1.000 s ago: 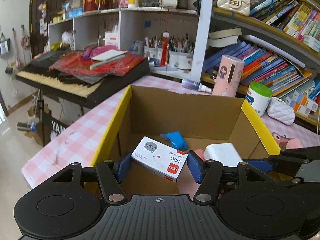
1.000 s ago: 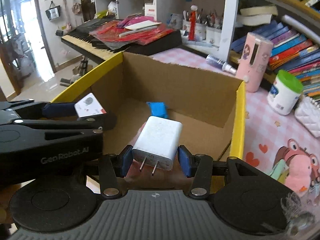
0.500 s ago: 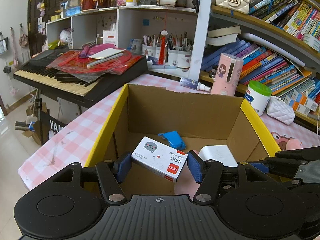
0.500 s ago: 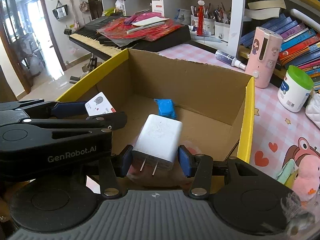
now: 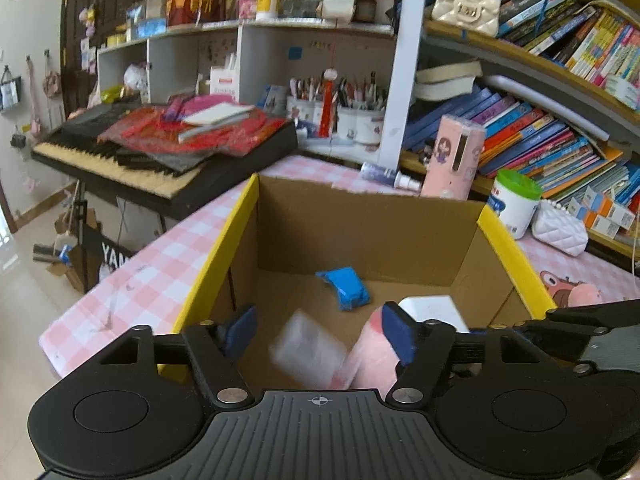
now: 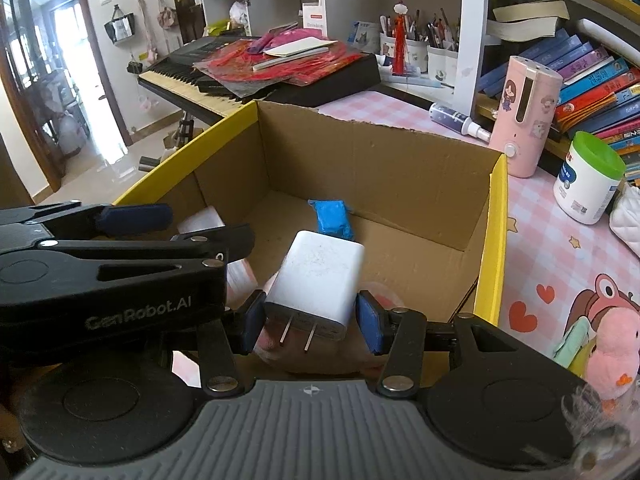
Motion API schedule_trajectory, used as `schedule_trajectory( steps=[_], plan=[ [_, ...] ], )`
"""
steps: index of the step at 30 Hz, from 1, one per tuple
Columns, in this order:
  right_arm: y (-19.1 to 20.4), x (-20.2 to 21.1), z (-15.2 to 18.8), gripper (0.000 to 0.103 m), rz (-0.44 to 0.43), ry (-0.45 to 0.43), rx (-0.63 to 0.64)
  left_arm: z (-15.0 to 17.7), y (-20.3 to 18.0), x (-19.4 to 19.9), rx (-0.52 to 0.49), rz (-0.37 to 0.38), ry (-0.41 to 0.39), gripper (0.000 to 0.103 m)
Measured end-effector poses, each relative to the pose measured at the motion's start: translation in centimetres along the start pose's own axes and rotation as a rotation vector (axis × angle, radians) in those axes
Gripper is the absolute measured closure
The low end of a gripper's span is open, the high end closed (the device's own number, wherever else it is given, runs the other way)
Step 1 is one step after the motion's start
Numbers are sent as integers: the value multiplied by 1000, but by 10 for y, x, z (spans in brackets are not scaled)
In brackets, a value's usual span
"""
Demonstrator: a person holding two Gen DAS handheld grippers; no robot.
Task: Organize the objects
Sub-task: 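Drop medicine box into yellow box from left tool while right tool releases charger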
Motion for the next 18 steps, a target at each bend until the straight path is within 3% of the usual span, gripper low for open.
schedule_trajectory(
  steps=[10, 18],
  plan=[
    [11, 25, -1, 41, 32, -84, 0, -4, -3, 29, 2, 16, -78, 21],
    [27, 57, 2, 21, 162, -197, 34, 0, 1, 57, 28, 32, -133, 16]
  ],
)
Point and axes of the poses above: each gripper's, at about its wrist camera, not at the fingertips, and x roughly against the way its jaws point, y to its left, z to its underside, the point moved 5 cm from there along -x, roughly the way its jaws point, and after that the axes turned 7 degrees about x, right-handed, at the moved point
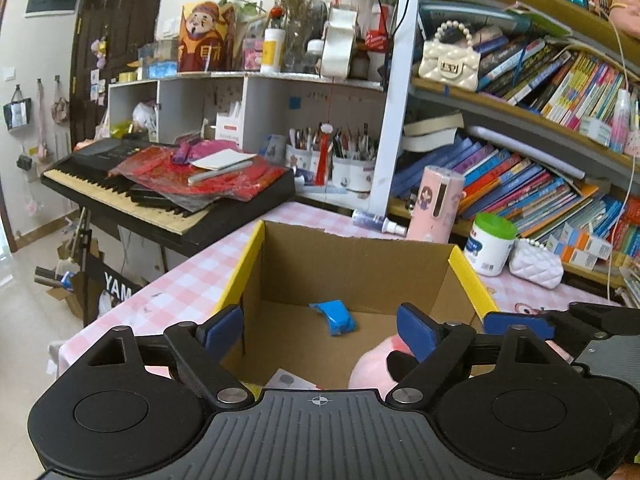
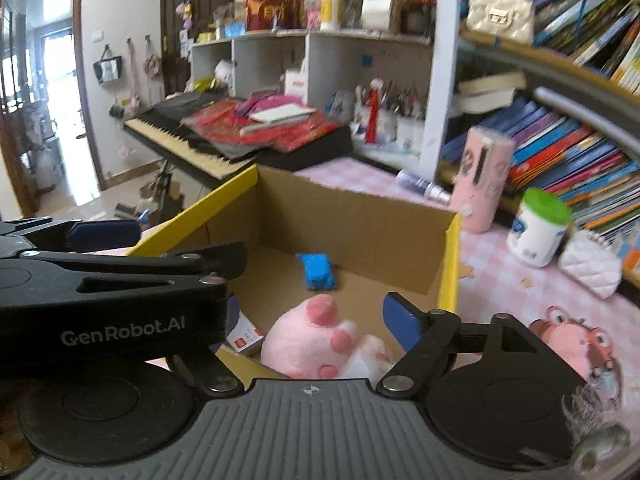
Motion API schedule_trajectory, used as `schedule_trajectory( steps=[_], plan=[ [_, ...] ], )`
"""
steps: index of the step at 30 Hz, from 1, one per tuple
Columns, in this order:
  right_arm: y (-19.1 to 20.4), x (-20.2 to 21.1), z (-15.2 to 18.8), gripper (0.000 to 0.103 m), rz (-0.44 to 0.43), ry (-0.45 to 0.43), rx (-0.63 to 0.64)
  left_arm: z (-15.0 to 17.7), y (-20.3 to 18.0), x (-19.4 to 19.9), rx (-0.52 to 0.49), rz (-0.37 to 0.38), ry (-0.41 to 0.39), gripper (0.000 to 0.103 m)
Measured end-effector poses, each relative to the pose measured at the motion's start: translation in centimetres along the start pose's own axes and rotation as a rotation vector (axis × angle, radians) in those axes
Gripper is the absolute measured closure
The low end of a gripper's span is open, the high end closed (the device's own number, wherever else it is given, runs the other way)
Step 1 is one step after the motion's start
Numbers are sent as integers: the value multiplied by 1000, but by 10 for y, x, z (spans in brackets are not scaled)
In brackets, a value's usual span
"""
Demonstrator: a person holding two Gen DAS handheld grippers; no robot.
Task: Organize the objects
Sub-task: 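Drop medicine box into yellow box from left tool while right tool releases charger, then lift both open tools up out of the yellow box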
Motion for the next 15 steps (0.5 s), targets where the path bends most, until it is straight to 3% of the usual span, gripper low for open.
schedule_trajectory(
  steps=[15],
  plan=[
    [18, 38, 24, 14, 128, -3, -24, 23, 17, 41, 19, -3, -6, 13]
  ],
)
Point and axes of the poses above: each gripper's, at about its wrist camera, not at the fingertips, and x roughly against the way its jaws point, y to its left, z to its underside, the point moved 5 cm from there along -x, roughly the way its jaws point, and after that the axes turned 7 degrees about x, right-handed, at the moved point
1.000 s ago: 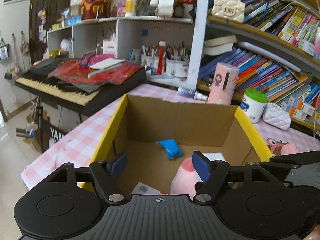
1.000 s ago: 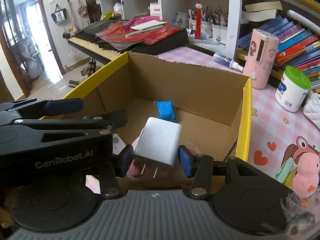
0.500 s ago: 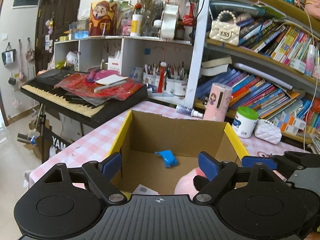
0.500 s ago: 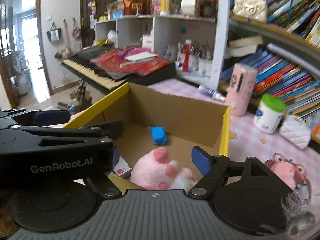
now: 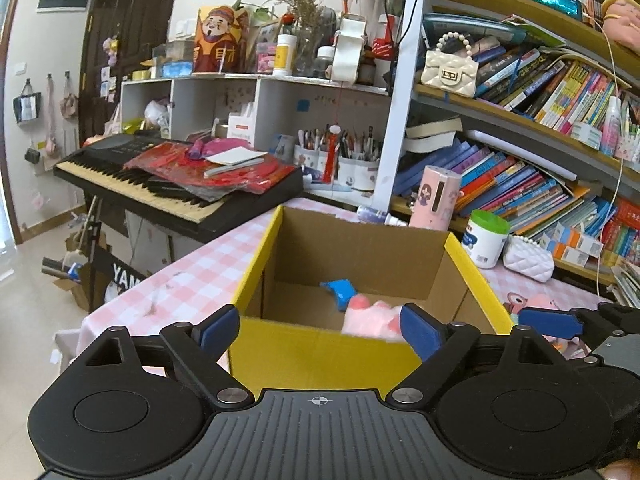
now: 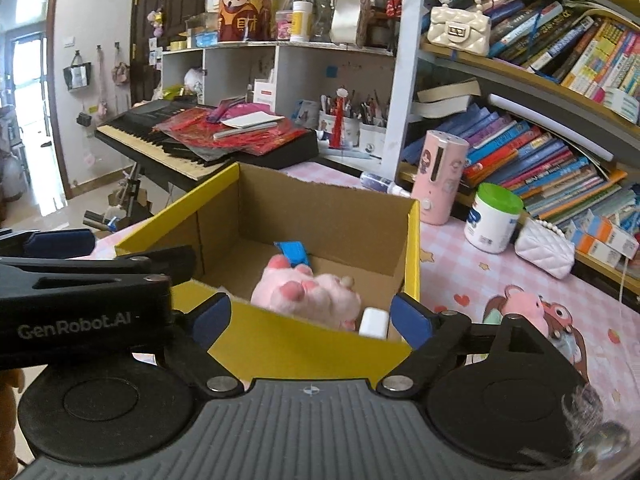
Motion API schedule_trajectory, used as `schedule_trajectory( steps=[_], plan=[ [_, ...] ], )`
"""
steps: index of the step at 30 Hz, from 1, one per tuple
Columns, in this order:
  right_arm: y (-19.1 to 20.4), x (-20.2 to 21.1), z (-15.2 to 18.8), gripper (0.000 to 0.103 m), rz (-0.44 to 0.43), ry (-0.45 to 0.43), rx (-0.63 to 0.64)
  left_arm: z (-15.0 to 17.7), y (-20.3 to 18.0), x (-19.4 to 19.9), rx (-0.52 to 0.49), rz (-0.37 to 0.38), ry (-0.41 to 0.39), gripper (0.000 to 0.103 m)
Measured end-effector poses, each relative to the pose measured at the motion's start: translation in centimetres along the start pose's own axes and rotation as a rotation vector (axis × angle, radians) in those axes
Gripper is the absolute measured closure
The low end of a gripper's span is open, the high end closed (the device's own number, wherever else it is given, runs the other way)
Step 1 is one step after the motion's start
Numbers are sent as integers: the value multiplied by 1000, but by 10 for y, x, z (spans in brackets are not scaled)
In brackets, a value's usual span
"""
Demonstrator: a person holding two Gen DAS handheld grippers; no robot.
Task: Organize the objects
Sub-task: 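Lift both open tools up out of the yellow box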
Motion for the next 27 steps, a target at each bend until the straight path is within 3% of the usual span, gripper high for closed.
schedule_trajectory(
  steps=[4, 27],
  plan=[
    [7, 8, 10, 12, 28, 19, -9, 9, 8, 14, 0, -10, 4, 9],
    [55, 84, 70, 7, 70, 79, -43, 59, 40, 87, 5, -15, 82, 8]
  ],
)
Point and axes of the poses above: each gripper's, at about its wrist camera, not at the fingertips, and x roughly against the way its jaws point, y to its left, z to its underside, the point moved 5 cm from there along -x, roughly the way its jaws point, and after that the axes turned 7 degrees about x, right-handed, at the moved point
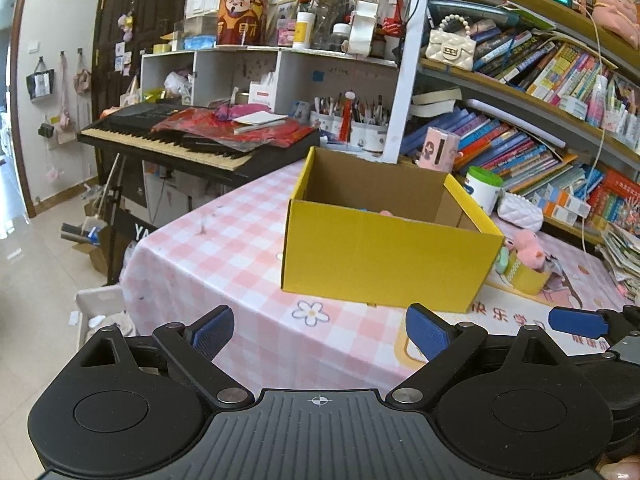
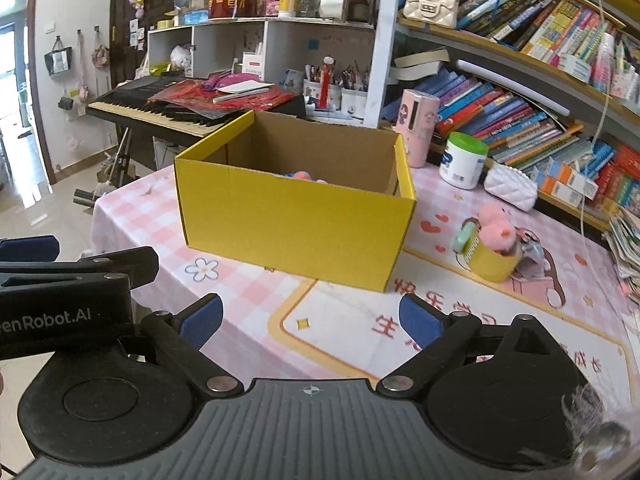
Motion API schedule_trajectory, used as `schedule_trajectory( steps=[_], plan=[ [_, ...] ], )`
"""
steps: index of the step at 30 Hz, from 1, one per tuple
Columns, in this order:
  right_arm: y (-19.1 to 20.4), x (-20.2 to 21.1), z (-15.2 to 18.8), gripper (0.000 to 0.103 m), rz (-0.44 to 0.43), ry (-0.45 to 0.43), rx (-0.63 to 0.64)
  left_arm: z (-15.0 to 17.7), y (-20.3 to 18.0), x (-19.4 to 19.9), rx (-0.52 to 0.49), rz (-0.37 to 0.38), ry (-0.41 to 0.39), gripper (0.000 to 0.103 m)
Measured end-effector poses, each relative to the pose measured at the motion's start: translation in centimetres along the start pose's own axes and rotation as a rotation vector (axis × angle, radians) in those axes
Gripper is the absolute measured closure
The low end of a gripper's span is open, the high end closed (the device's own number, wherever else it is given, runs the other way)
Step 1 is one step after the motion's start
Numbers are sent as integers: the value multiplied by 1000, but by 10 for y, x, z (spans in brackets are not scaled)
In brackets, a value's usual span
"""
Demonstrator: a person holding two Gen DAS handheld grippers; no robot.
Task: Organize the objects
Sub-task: 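Lift both open tools up out of the yellow box, then move both tools back toward the yellow tape roll holding the pink chick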
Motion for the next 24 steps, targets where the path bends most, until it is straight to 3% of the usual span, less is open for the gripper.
schedule_trajectory(
  steps=[10, 24],
  plan=[
    [-8, 24, 31, 7, 59, 27, -48, 20, -13, 14, -44, 52, 36, 8],
    [-46, 49, 58, 6, 200, 58, -171, 28, -53, 16, -134, 191, 59, 8]
  ],
)
Point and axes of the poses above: each gripper's, at about its wrist camera, not at the fingertips, and x roughly against the way its jaws point, y to its left, z to its underside, the point moved 5 cm from there along -x, roughly the way its jaws point, and after that the axes turned 7 degrees about x, right-handed, at the moved point
